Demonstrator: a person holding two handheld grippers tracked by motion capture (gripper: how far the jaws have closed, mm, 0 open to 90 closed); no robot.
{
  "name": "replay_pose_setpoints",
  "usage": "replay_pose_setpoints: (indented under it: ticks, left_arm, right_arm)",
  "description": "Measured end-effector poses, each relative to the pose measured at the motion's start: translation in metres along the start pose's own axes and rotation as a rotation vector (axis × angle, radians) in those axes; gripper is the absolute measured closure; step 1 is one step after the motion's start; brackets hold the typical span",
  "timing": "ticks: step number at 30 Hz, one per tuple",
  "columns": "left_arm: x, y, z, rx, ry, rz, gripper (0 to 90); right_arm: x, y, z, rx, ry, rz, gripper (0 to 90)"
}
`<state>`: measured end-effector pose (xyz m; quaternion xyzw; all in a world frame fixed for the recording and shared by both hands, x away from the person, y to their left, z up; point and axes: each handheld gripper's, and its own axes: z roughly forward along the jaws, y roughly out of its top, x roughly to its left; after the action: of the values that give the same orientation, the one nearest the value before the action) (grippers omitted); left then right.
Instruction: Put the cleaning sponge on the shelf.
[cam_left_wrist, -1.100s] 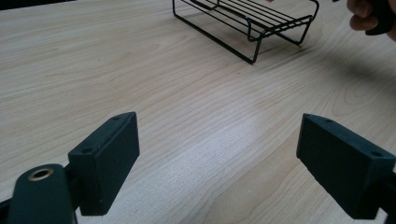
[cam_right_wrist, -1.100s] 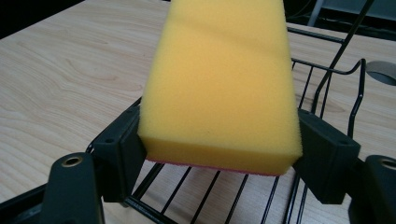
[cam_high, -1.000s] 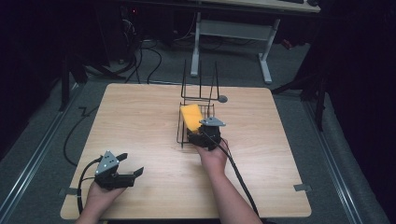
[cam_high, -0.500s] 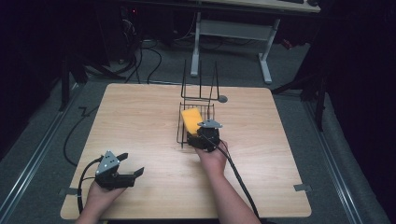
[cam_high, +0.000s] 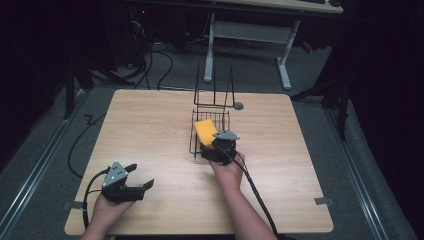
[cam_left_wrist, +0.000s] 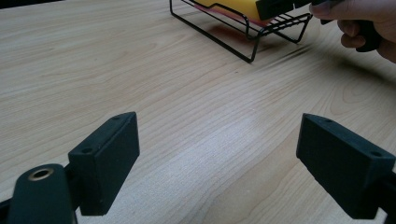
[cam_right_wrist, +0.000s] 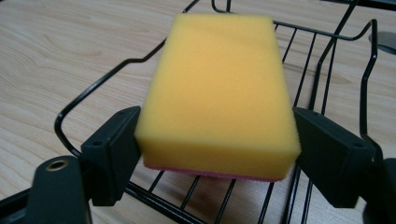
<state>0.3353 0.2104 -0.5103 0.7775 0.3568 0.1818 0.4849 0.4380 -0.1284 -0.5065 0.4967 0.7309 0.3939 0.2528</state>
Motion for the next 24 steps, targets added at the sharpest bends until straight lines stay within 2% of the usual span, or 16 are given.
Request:
replay_pose_setpoints:
  ticks: [6, 16, 24]
  left_arm:
    - [-0.001, 0.0, 0.001, 0.008, -0.004, 0.005, 14.0]
    - [-0.001, 0.0, 0.001, 0.007, -0.004, 0.01, 14.0]
    - [-0.002, 0.0, 0.002, 0.013, -0.006, 0.015, 14.0]
  right_arm:
    - [-0.001, 0.003, -0.005, -0.016, 0.031, 0.022, 16.3]
    - [-0.003, 0.007, -0.02, -0.046, 0.062, 0.006, 16.5]
    - [-0.007, 0.001, -0.029, -0.062, 0.076, 0.0, 18.7]
